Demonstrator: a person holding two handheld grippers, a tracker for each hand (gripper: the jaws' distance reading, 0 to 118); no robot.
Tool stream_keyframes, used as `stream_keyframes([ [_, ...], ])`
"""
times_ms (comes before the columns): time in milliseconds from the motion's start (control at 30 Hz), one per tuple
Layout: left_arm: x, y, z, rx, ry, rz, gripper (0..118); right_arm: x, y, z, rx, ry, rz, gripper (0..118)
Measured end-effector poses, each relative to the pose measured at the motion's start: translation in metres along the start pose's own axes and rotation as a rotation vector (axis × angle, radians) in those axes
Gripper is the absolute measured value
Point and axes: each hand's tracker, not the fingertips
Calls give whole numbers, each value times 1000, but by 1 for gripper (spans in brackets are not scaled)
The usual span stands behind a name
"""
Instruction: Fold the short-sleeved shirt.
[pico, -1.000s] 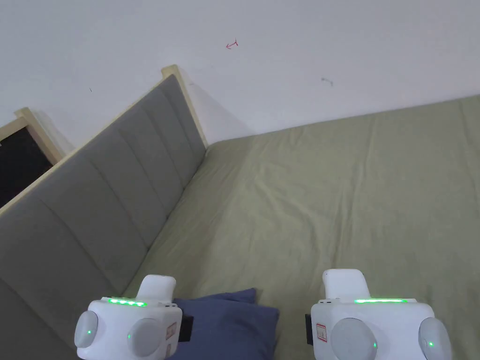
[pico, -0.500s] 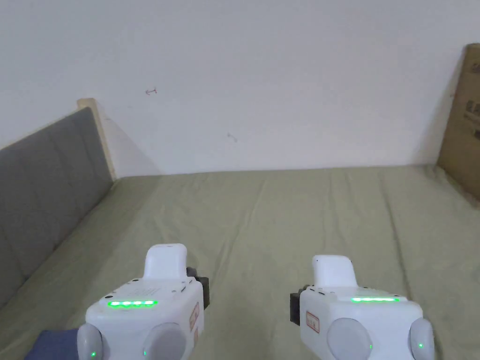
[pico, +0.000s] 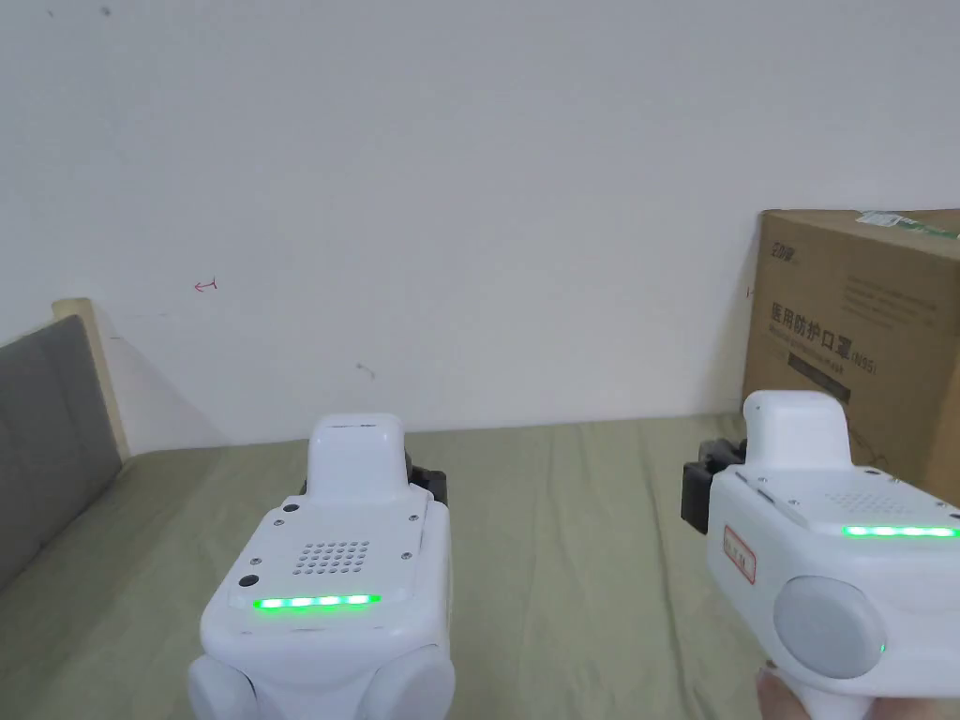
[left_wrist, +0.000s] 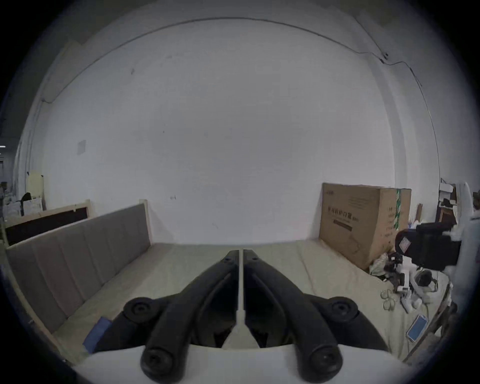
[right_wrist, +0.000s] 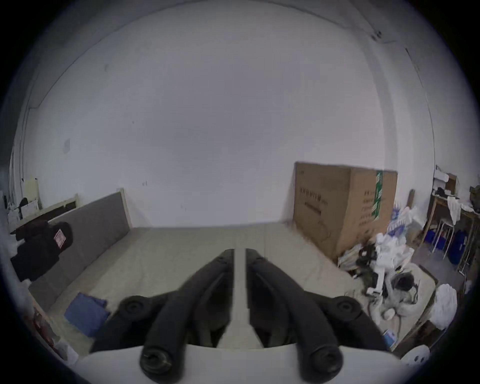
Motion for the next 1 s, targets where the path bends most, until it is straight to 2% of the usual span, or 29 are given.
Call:
stream_keyframes([
  [33,-1,2,4,11,2,-3,8,-1,2,2,6,-1,4,15],
  [67,-2,4,7,20,3,-9,31,-1,4,4,18,-8,2,30],
  [100,-2,5,9,29,10,-18,61,-2,4,6,22,-14,-5,45],
  [133,-2,7,11,26,20,-22,93,-3,3,5,14,-30,-7,74],
  [167,-4,8,13,24,18,-19,118,-3,2,6,2,-42,-14,101],
  [267,-4,18,15,52,25,-23,118,-4,-4,12,19,-17,-40,104],
  [500,-4,12,22,33,36,-50,118,-11,-5,17,60,-49,21,104],
  [600,-8,14,20,31,22,-16,118,-12,-4,21,98,-58,19,104],
  [900,-13,16,21,14,36,31,118,-11,-3,16,74,-68,27,104],
  [1000,-16,17,20,8,-11,74,118,-13,-6,13,58,-52,33,104],
])
